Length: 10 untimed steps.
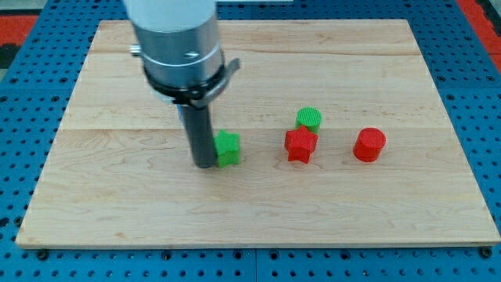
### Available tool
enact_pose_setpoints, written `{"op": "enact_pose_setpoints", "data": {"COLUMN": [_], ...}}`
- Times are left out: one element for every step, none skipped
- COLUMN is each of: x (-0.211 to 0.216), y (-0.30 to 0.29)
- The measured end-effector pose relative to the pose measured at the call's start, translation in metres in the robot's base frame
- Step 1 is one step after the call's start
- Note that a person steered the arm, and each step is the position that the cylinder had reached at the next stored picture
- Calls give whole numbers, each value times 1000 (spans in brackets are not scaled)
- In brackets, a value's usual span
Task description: Slide the green circle below the blue cube
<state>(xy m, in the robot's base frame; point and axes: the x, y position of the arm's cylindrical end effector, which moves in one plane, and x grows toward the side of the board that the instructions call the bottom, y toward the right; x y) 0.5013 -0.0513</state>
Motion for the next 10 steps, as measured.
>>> {"op": "enact_pose_setpoints", "data": {"x": [-12,77,84,32,-24,-35,-77,-77,-73,-67], "y": [18,41,179,295,295,238,232,164,154,190]}}
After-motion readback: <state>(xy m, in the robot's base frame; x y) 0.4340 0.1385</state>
